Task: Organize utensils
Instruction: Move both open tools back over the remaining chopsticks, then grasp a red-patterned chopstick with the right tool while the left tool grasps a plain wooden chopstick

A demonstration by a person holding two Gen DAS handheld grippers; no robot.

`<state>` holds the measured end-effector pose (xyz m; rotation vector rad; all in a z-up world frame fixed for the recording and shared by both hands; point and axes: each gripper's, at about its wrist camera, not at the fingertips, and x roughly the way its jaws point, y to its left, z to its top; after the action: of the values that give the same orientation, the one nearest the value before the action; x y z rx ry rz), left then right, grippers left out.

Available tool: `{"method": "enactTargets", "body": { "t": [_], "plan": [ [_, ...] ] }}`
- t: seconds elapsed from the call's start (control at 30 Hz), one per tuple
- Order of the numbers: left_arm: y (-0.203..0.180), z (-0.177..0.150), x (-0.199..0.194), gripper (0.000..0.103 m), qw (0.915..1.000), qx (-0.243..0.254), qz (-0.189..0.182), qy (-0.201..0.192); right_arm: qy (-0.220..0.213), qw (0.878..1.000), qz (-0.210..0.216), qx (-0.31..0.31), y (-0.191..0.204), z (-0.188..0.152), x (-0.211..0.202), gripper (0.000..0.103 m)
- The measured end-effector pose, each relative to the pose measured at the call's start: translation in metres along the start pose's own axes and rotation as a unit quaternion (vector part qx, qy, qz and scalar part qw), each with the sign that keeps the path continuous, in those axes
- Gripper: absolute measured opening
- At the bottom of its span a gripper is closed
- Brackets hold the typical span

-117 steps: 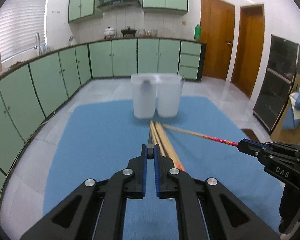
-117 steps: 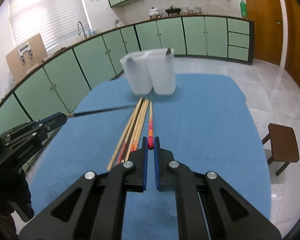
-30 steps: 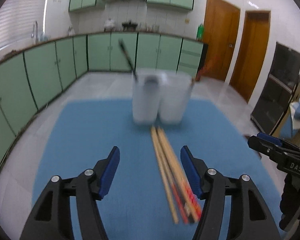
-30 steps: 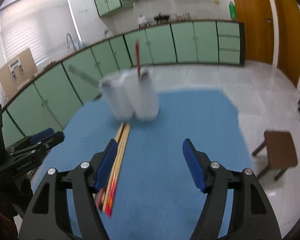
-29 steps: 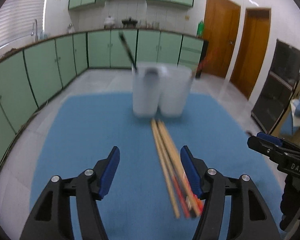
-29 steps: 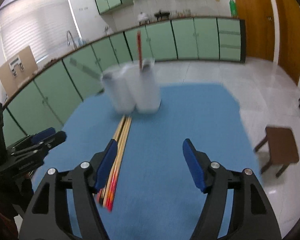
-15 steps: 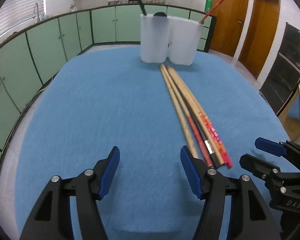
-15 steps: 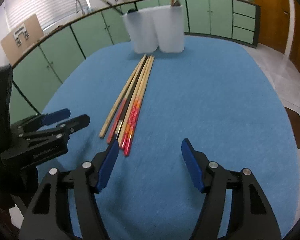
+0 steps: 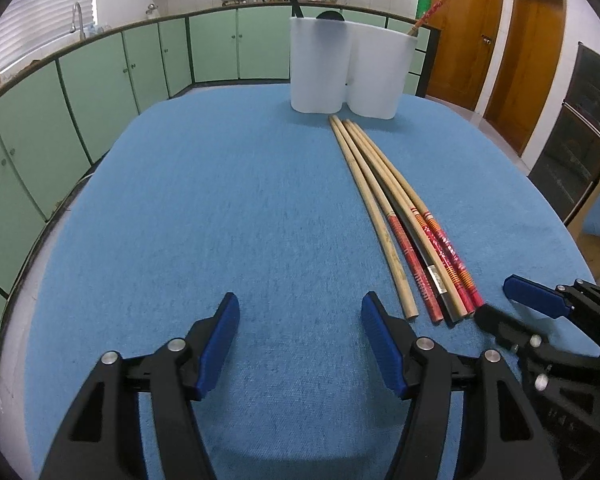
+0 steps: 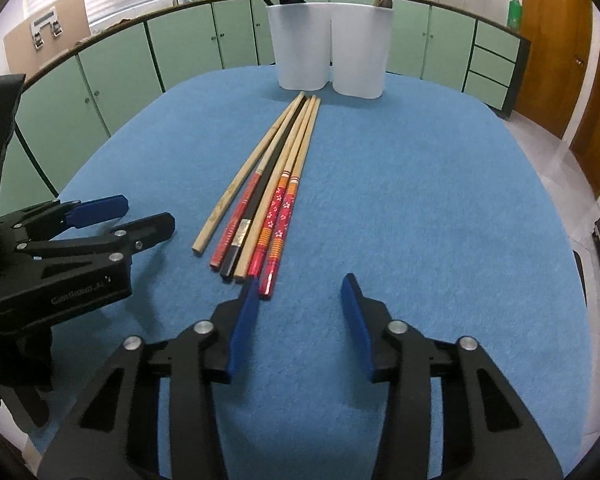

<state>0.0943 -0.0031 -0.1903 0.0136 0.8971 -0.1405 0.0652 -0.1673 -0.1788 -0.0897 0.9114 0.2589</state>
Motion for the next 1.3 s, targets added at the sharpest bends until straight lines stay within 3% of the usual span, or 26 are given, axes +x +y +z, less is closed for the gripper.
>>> {"method": "enactTargets", "body": {
  "t": [0.17, 0.3, 0.5, 0.87, 1.3],
  "plan": [
    [0.000, -0.001, 0.000, 0.063, 1.0000, 0.001, 0.001, -0.002, -0.008, 0.999, 0.016, 0.033, -0.019, 0.000, -0.003, 0.033],
    [-0.001, -0.001, 0.001, 0.063, 1.0000, 0.003, 0.000, -0.003, -0.013, 0.999, 0.027, 0.020, -0.013, -0.002, -0.006, 0.034],
    [-0.007, 0.000, -0.001, 0.064, 0.9999, 0.008, -0.010, -0.004, -0.001, 0.999, 0.030, 0.014, -0.007, 0.001, 0.001, 0.006],
    [-0.032, 0.001, -0.002, 0.064, 0.9990, 0.032, -0.031, -0.007, -0.007, 0.999, 0.012, 0.052, -0.035, -0.001, -0.002, 0.005],
    [-0.030, 0.002, 0.007, 0.064, 0.9998, 0.018, 0.005, 0.003, -0.007, 0.998, 0.016, 0.055, -0.036, -0.003, -0.002, 0.005]
  ]
}}
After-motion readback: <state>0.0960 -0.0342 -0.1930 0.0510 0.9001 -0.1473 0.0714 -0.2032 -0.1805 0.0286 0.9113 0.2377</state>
